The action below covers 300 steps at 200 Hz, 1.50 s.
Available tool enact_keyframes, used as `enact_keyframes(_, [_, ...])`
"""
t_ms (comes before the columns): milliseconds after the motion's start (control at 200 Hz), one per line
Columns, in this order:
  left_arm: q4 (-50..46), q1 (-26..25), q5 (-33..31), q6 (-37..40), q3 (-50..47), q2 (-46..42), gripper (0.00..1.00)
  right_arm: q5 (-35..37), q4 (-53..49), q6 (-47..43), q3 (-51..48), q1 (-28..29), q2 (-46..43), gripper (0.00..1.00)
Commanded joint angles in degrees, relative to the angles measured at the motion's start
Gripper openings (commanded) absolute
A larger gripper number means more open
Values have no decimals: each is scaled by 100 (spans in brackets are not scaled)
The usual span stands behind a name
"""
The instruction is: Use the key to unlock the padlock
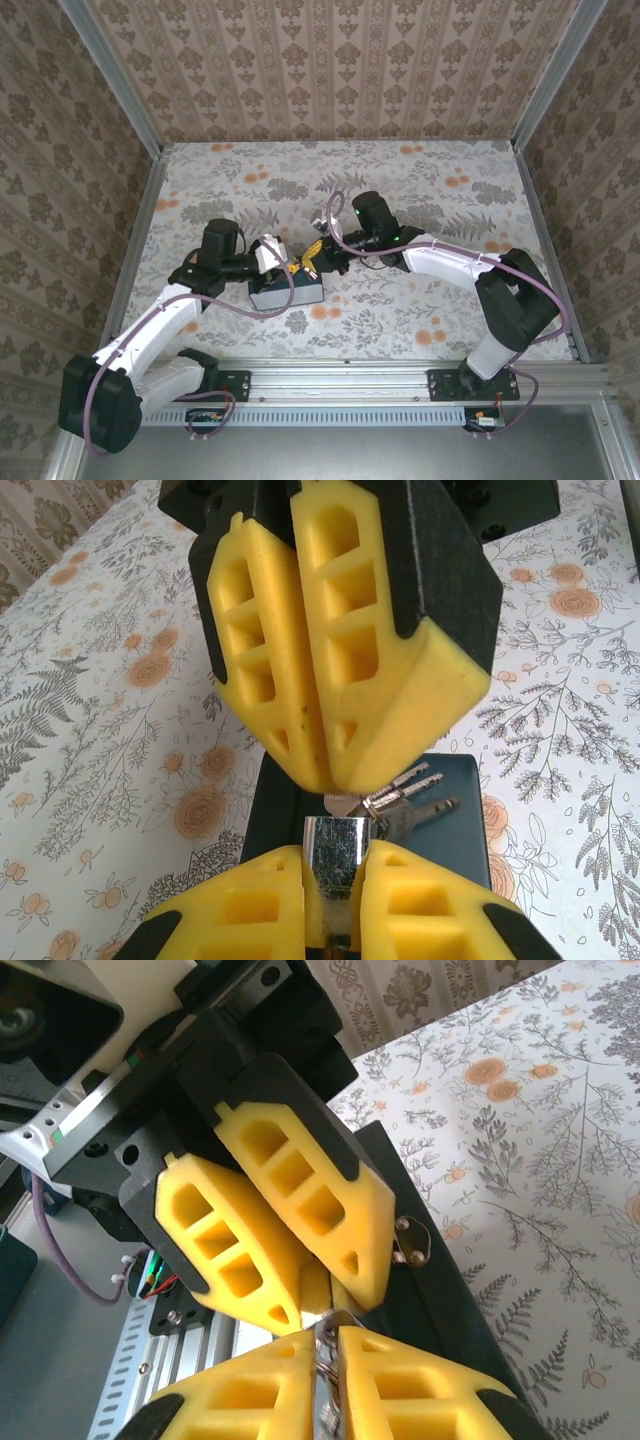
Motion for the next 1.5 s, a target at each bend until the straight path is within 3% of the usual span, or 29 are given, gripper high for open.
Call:
enact_keyframes(0, [642,106,289,-57,127,-143,0,-412,-170,-132,-309,-204,-57,17])
enact_keyframes(290, [414,163,496,-17,244,-54,0,-410,137,-309,-473,-342,-326,20])
enact_keyframes(580, [316,295,967,-73,354,129,0,410,422,-1041,-384,-241,-470,23])
enact_keyframes(820, [301,304,1134,-112,389,201,0,363,155,-1733,-189,-72,-322,23])
enact_keyframes(1200, [227,312,1238,-111,459,217,0,-93,238,-2015,-168,-20,-276,24])
enact_keyframes(1495, [97,319,1332,-69,521,201,0,40,527,-1957,-208,85,-290,23])
